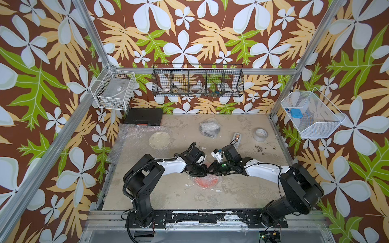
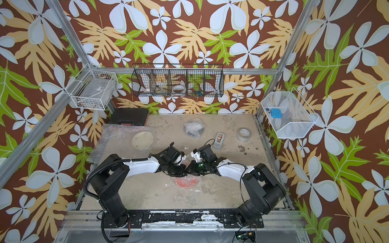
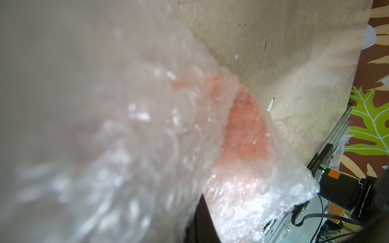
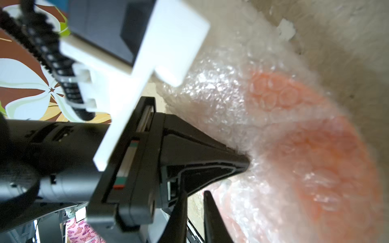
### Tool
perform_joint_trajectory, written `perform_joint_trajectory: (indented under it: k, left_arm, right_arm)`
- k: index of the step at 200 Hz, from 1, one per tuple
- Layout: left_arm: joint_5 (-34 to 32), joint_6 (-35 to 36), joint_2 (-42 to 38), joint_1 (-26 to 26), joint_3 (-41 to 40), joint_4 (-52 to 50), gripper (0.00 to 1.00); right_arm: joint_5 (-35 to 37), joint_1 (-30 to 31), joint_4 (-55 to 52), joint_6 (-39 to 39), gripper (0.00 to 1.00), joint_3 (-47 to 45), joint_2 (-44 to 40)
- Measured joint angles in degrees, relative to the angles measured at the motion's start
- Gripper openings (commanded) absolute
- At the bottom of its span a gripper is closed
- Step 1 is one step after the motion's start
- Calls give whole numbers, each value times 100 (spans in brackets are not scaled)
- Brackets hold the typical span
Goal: Wrap dinner plates in bubble wrap
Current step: Wrap the plate in the bubble wrap.
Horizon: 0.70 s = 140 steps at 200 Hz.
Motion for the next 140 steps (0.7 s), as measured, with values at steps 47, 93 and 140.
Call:
perform_joint_trajectory:
  k: [47, 93, 140]
  left_arm:
    - [-96, 83, -122, 0, 144, -205, 0]
    - [-529, 120, -590, 407, 835, -999, 17]
    - [-741, 459, -433, 1119, 1963, -1338, 44]
  right_arm:
    - [-302, -11, 350, 101, 0, -199, 881]
    - [-588, 0, 874, -35, 0, -341, 1152]
    - [-586, 0, 879, -120, 0, -337, 1139]
